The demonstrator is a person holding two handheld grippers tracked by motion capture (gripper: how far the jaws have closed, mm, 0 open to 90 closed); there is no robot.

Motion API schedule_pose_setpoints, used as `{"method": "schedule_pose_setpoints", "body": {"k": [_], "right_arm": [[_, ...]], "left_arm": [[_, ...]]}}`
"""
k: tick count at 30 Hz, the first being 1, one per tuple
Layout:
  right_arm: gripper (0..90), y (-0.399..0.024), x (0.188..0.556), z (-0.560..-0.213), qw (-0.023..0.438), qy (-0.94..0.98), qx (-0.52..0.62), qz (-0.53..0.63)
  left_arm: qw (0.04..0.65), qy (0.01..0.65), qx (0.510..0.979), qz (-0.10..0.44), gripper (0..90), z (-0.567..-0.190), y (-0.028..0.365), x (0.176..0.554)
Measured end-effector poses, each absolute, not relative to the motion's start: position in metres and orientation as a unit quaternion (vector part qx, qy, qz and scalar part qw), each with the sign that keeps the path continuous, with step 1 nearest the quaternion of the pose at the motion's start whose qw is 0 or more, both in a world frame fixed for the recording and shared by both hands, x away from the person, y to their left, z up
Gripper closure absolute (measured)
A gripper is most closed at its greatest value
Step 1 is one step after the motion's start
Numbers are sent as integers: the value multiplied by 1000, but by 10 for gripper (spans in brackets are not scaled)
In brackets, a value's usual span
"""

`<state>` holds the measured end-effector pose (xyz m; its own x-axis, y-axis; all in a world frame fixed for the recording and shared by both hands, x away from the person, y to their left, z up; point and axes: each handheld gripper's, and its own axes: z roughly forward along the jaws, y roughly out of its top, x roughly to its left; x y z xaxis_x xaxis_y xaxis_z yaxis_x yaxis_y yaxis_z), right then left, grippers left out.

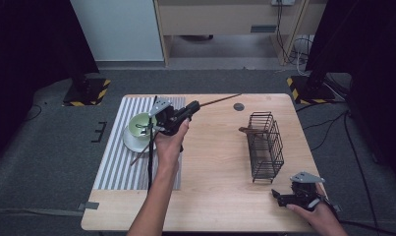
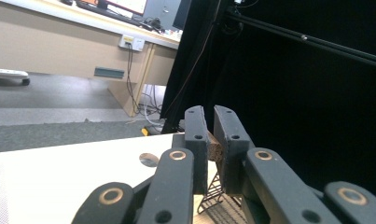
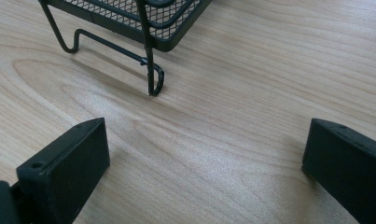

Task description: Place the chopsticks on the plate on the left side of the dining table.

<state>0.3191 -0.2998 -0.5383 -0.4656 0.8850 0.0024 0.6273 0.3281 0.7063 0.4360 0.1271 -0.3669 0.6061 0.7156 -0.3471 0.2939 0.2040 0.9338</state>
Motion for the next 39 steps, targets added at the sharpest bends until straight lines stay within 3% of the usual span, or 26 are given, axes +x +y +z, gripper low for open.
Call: {"method": "schedule_pose_setpoints", "body": {"k": [39], "right_arm": [[6, -300, 319, -538, 197, 791, 478, 328]], "left_arm": [[626, 470, 598, 171, 841, -430, 172, 415]]}}
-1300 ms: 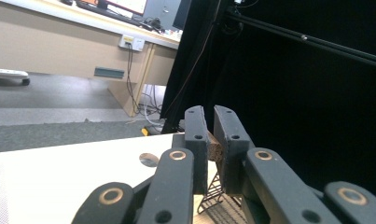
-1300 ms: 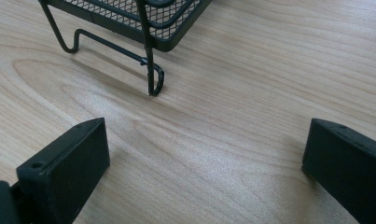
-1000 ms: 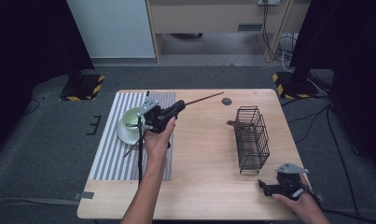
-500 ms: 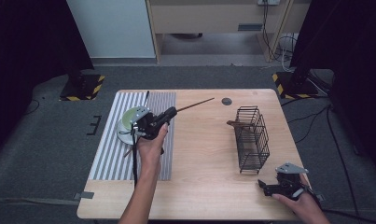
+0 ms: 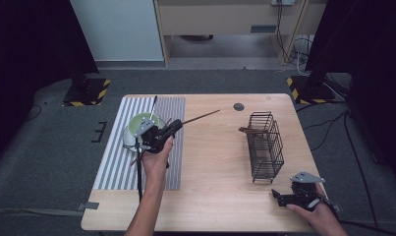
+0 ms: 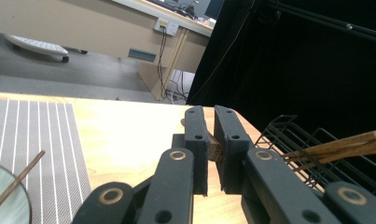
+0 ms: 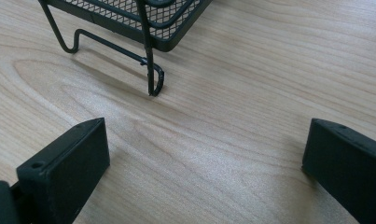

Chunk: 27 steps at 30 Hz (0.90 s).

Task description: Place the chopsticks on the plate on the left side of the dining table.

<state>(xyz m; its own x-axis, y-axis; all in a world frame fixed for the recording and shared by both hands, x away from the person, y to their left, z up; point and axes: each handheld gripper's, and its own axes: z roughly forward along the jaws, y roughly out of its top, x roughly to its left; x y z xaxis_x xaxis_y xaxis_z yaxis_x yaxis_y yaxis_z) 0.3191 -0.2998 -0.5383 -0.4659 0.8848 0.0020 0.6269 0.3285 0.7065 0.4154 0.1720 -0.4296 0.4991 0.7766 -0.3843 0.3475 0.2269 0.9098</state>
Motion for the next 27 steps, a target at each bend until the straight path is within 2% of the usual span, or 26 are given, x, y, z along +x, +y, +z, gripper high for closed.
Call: {"method": "schedule_pose_setpoints", "body": {"k": [27], "right_arm": [[6, -300, 319, -538, 198, 791, 478, 328]], "left_arm": [[605, 500, 591, 184, 841, -457, 200, 407]]}}
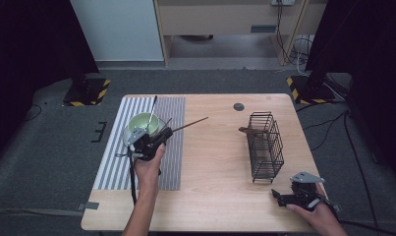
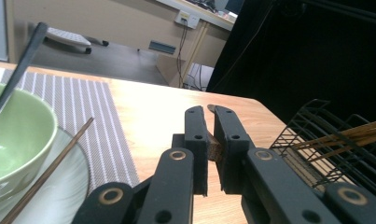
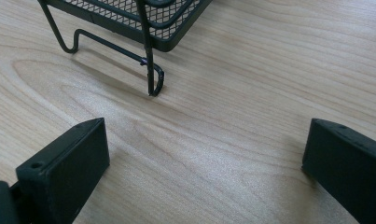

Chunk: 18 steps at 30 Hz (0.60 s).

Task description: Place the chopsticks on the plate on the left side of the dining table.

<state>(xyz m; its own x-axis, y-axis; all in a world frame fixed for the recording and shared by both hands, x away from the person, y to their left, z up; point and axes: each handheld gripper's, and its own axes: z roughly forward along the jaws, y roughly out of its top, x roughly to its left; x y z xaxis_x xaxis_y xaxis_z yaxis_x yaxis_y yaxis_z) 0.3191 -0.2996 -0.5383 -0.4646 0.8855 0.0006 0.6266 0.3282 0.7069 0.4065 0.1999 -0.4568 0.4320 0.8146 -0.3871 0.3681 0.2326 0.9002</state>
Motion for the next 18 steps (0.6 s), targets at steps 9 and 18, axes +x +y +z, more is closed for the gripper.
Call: {"method": "schedule_pose_setpoints", "body": {"k": [9, 18], "right_arm": [[5, -299, 319, -538, 198, 790, 479, 327], [6, -299, 319, -538, 198, 790, 479, 327]], "left_arm": [[598, 514, 583, 193, 841, -465, 216, 399], [598, 527, 570, 199, 841, -470, 233, 394]]}}
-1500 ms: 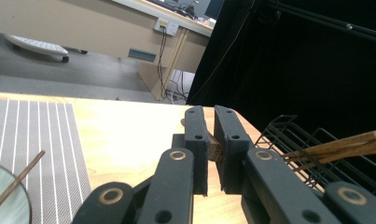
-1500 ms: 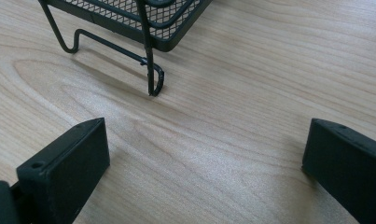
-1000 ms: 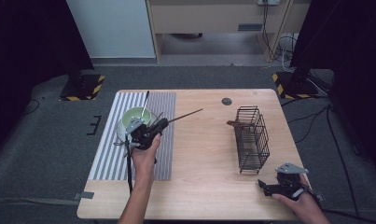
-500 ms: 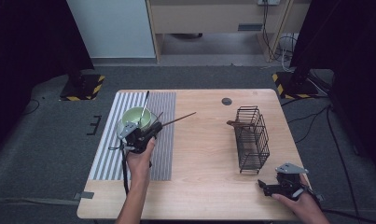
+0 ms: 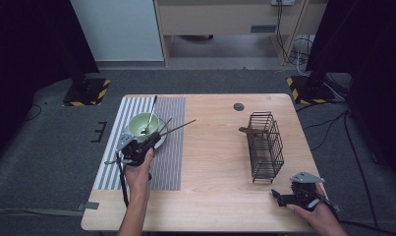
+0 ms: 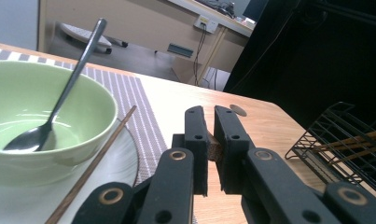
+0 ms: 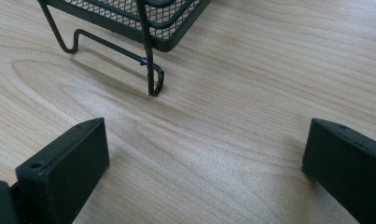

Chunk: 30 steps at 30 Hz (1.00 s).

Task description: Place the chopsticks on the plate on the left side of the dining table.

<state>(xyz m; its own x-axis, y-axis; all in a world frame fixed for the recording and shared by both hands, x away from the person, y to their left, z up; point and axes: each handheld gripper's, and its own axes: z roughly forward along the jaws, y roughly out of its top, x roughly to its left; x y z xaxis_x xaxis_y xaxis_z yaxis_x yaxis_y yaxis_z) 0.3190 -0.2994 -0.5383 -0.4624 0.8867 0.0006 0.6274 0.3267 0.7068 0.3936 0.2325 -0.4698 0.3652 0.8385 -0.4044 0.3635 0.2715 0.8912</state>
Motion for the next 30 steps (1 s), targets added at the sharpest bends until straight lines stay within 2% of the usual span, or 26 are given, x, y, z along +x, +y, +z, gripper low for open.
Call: {"method": "schedule_pose_setpoints", "body": {"k": [11, 18, 30], "right_arm": [[5, -299, 319, -538, 197, 790, 479, 328], [5, -299, 319, -538, 197, 790, 480, 327], [7, -299, 319, -538, 197, 790, 480, 328]], "left_arm": [[578, 531, 581, 216, 841, -468, 253, 380], [588, 543, 558, 218, 841, -473, 269, 372], [581, 554, 549, 231, 841, -476, 280, 363]]}}
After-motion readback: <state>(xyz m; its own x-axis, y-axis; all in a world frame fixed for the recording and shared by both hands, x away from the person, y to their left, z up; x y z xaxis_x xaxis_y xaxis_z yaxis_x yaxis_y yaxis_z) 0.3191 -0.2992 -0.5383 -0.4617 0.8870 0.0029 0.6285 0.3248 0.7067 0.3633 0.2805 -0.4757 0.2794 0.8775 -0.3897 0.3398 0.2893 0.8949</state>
